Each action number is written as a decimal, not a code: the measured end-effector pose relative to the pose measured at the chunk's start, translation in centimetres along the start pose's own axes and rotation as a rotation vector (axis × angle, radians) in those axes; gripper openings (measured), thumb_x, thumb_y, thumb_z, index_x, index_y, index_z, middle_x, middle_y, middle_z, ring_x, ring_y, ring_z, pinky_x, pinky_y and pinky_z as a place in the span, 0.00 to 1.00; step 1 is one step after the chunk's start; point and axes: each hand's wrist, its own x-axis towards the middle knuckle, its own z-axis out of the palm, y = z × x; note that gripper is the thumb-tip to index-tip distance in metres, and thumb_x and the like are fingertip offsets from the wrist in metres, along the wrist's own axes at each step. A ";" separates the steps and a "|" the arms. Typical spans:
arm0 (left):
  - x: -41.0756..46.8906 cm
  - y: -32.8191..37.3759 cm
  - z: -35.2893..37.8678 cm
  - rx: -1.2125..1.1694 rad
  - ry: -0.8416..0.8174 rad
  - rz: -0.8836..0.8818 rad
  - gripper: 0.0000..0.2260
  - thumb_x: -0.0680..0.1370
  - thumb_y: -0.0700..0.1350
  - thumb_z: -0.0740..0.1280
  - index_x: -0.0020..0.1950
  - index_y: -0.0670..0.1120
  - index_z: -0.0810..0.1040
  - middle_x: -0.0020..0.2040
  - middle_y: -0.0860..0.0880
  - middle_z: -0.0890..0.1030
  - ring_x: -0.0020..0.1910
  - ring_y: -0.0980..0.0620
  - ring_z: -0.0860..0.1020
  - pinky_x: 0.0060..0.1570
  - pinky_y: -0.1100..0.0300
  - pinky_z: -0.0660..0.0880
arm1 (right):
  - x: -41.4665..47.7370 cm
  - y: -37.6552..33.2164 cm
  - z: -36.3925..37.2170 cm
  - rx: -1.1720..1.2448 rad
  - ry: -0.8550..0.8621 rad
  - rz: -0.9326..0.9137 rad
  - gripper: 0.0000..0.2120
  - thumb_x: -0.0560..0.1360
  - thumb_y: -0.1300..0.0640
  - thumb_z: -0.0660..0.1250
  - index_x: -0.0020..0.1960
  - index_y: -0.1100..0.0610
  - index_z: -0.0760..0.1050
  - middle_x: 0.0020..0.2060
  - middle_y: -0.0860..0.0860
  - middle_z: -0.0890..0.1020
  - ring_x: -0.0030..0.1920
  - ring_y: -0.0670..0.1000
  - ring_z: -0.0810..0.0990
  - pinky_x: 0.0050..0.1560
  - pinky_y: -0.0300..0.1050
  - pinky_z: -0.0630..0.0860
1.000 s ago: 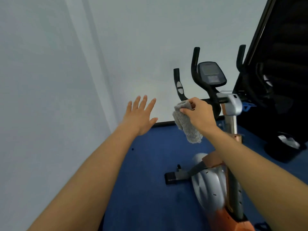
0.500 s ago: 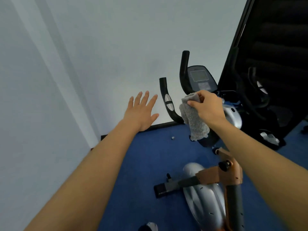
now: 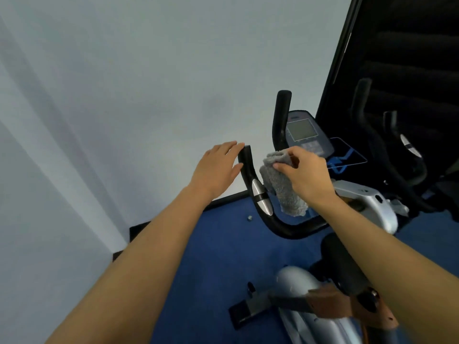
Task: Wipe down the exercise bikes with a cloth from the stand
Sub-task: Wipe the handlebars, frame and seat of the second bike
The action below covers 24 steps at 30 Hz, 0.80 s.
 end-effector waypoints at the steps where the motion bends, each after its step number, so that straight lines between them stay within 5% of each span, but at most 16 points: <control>1: 0.4 0.0 0.3 -0.039 0.025 0.004 0.19 0.80 0.45 0.59 0.71 0.46 0.64 0.68 0.46 0.70 0.65 0.45 0.68 0.63 0.53 0.64 | 0.3 0.1 0.1 -0.003 0.001 0.004 0.04 0.73 0.58 0.68 0.48 0.56 0.76 0.36 0.38 0.74 0.37 0.35 0.72 0.36 0.17 0.66; 10: 1.9 -0.9 1.1 -0.205 0.201 -0.048 0.10 0.79 0.46 0.62 0.58 0.49 0.79 0.55 0.50 0.80 0.54 0.49 0.74 0.52 0.58 0.70 | -0.1 -0.7 2.5 0.083 -0.081 -0.055 0.10 0.75 0.58 0.66 0.55 0.50 0.77 0.42 0.35 0.76 0.41 0.29 0.74 0.43 0.21 0.70; 13: 2.2 -1.1 0.9 -0.200 0.207 -0.045 0.10 0.78 0.47 0.63 0.56 0.49 0.80 0.52 0.49 0.81 0.53 0.49 0.74 0.51 0.56 0.71 | -2.8 0.4 5.1 0.052 -0.138 -0.094 0.10 0.75 0.54 0.66 0.55 0.53 0.77 0.48 0.42 0.80 0.49 0.40 0.78 0.54 0.41 0.77; 17: 2.1 -1.2 1.2 -0.168 0.255 -0.015 0.09 0.78 0.47 0.64 0.55 0.47 0.81 0.50 0.49 0.82 0.51 0.48 0.76 0.49 0.59 0.70 | -4.7 0.8 7.0 0.044 -0.125 -0.031 0.23 0.77 0.43 0.53 0.67 0.53 0.70 0.69 0.45 0.68 0.71 0.43 0.60 0.68 0.34 0.58; 22: 1.7 -1.2 2.1 -0.113 0.290 0.021 0.12 0.76 0.49 0.63 0.53 0.45 0.80 0.48 0.48 0.82 0.48 0.48 0.77 0.44 0.61 0.70 | -3.6 0.3 7.5 0.159 -0.018 0.058 0.16 0.77 0.53 0.63 0.64 0.52 0.74 0.69 0.49 0.69 0.63 0.39 0.68 0.59 0.27 0.64; 24: 1.7 -1.1 2.2 -0.123 0.290 0.017 0.14 0.76 0.51 0.60 0.53 0.45 0.80 0.48 0.49 0.82 0.48 0.49 0.77 0.44 0.61 0.70 | -3.0 -0.1 7.5 0.268 0.010 0.104 0.15 0.76 0.53 0.64 0.62 0.53 0.74 0.61 0.49 0.77 0.57 0.41 0.74 0.59 0.33 0.71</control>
